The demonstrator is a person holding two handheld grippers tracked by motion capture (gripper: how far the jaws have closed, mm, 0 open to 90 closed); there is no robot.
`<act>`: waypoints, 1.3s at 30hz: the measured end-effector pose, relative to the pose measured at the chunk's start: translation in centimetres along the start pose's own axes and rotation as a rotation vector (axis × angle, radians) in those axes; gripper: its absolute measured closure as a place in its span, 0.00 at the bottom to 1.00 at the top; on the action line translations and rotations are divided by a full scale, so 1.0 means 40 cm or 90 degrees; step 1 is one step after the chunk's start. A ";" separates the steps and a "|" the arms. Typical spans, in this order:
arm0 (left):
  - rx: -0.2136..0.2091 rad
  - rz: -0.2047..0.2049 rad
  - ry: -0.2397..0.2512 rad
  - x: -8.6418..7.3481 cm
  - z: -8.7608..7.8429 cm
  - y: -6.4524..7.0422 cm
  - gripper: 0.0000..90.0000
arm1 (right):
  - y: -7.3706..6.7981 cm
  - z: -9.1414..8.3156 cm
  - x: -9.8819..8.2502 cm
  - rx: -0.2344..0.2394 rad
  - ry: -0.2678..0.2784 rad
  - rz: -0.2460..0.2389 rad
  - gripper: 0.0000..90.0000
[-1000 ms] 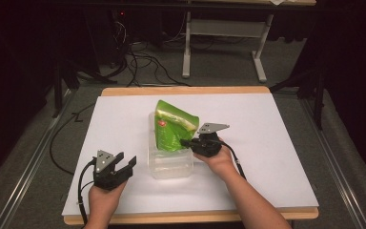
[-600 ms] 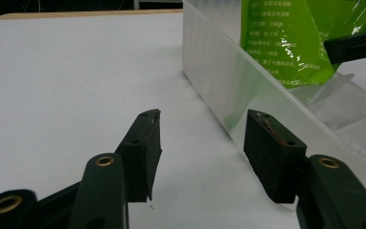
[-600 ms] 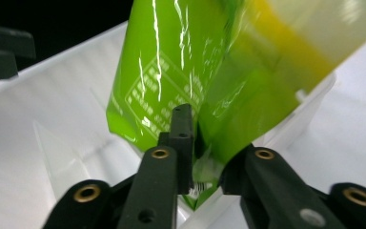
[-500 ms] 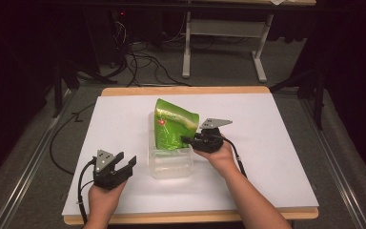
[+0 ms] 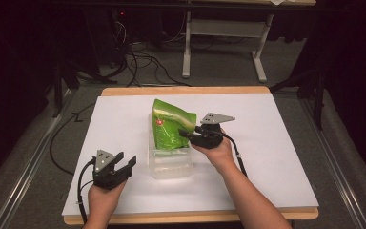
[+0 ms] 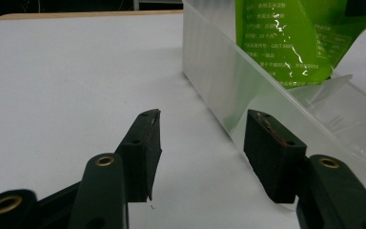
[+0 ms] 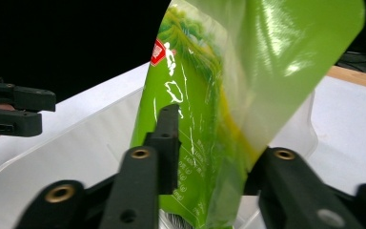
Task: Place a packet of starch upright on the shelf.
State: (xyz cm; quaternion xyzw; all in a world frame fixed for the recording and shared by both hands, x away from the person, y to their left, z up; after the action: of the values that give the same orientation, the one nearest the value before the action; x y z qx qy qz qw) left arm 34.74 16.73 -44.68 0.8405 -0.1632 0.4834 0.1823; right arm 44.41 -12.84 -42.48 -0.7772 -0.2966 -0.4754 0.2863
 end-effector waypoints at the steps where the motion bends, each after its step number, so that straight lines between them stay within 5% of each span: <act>1: 0.000 0.000 0.000 0.000 0.000 0.000 0.53 | -0.001 0.001 0.000 -0.001 0.000 -0.006 0.91; 2: 0.000 0.000 0.000 0.000 0.000 0.000 0.53 | -0.002 0.001 -0.001 -0.008 -0.004 -0.018 0.98; 10: -0.004 0.004 0.000 0.002 -0.002 0.001 0.53 | -0.015 0.007 -0.015 -0.017 -0.035 -0.037 0.98; 13: -0.003 0.000 0.004 0.003 -0.002 0.002 0.53 | -0.016 0.000 -0.011 -0.034 -0.050 -0.047 0.82; 21: 0.000 0.010 0.004 0.007 -0.002 -0.005 0.53 | -0.011 -0.056 0.009 -0.084 -0.023 -0.032 0.45; 32: 0.020 0.024 0.002 0.013 -0.007 -0.023 0.53 | 0.029 -0.173 -0.013 -0.150 -0.020 -0.014 0.29; 39: 0.019 0.034 -0.031 0.008 -0.005 -0.047 0.51 | 0.070 -0.287 -0.074 -0.236 -0.031 -0.002 0.26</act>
State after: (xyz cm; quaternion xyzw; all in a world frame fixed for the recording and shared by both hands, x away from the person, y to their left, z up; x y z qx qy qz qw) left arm 35.59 18.43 -44.60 0.8498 -0.1828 0.4702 0.1528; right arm 38.84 -23.60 -41.23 -0.8275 -0.2120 -0.5034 0.1301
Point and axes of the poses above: each handheld gripper's, and its own axes: z roughly forward along the jaws, x roughly out of its top, y roughly to its right, the point moved 3 cm from there along z, roughly forward along the jaws, and after that the axes turned 3 degrees about -x, right-handed, at the moved point
